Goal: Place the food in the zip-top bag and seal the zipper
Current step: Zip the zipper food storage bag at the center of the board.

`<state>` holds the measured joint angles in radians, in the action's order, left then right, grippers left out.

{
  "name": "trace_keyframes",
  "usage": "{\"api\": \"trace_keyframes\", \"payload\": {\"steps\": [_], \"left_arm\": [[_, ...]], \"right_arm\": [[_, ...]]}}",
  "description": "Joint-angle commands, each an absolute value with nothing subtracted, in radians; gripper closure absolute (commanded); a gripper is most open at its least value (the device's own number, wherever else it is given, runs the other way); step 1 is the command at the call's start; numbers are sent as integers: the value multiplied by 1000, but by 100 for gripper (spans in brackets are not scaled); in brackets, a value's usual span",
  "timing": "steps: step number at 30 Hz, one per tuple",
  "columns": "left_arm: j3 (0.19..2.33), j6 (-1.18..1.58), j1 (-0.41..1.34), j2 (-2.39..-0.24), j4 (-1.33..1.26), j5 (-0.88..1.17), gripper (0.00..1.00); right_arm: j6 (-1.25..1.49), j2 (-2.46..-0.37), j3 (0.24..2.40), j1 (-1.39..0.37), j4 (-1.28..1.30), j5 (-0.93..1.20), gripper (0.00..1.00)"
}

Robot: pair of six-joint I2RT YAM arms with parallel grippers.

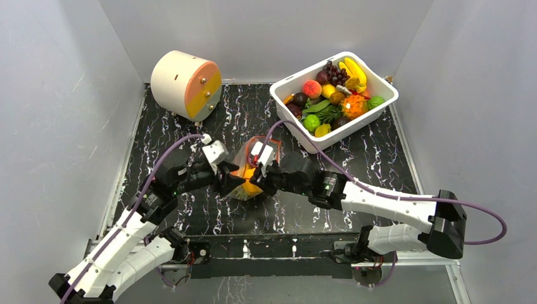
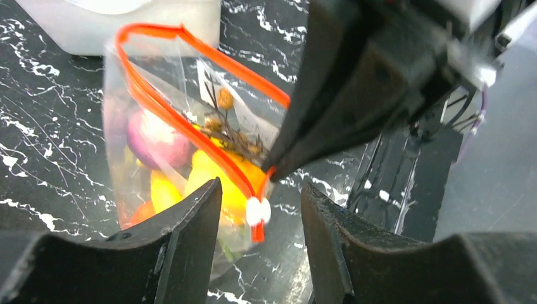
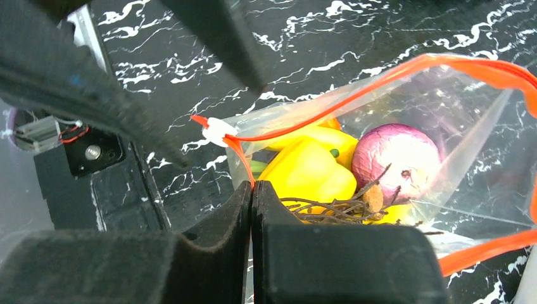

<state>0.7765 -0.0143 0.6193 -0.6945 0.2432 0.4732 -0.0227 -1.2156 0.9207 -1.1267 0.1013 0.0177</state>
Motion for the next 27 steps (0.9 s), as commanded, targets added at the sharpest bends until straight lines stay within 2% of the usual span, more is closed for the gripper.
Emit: {"api": "trace_keyframes", "payload": {"steps": [1, 7, 18, 27], "left_arm": [[732, -154, 622, -664, 271, 550, 53], [688, -186, 623, -645, 236, 564, 51], [633, -245, 623, -628, 189, 401, 51], [590, -290, 624, -543, 125, 353, 51]], "right_arm": [[48, -1173, 987, -1081, 14, 1, 100], [73, -1166, 980, -1050, -26, 54, 100], [59, -1137, 943, -1045, -71, 134, 100], [54, -1136, 944, -1045, -54, 147, 100]]}}
